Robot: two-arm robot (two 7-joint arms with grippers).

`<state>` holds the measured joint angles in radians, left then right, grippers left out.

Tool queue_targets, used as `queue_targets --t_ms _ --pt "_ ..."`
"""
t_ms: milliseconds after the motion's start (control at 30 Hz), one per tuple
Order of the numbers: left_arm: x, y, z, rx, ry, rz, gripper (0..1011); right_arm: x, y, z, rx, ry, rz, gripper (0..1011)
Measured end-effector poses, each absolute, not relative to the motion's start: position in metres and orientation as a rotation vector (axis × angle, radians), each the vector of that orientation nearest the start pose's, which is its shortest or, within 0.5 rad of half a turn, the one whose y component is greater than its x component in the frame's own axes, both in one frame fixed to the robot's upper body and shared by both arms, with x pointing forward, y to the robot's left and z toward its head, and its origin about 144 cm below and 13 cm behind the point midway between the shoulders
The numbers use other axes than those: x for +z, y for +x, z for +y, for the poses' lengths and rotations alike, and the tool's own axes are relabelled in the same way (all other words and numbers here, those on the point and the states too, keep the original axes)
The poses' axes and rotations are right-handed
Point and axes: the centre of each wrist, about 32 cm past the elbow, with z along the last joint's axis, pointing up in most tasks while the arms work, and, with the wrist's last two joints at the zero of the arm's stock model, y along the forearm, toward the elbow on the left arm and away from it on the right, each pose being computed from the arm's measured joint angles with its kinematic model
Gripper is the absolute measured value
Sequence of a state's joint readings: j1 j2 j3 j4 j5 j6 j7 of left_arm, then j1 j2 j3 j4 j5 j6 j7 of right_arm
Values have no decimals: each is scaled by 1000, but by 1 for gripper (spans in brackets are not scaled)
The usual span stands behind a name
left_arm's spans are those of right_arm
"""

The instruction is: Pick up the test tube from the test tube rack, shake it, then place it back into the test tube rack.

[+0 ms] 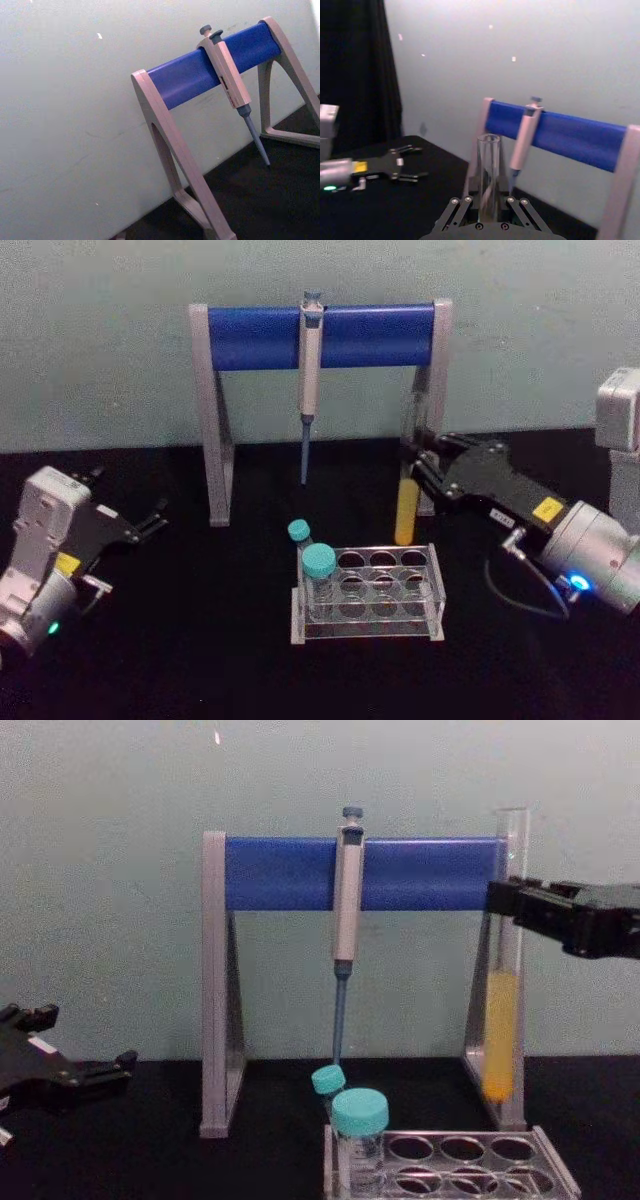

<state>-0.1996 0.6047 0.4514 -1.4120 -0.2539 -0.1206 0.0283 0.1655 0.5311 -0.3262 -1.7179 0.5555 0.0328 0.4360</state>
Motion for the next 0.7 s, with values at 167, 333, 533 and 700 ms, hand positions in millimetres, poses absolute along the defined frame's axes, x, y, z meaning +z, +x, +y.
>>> queue_targets --t_ms 167,333,533,700 --pt "1140 489 310 1248 304 -285 1001 1223 479 -251 -721 74 -51 217" --pt "1140 489 310 1248 304 -285 1001 1223 495 -235 -692 87 -57 217" --pt "1140 489 310 1248 304 -285 1001 1224 512 -230 -715 81 -70 217" --pt "1140 489 310 1248 304 -285 1001 1224 517 -232 -738 77 -74 217"
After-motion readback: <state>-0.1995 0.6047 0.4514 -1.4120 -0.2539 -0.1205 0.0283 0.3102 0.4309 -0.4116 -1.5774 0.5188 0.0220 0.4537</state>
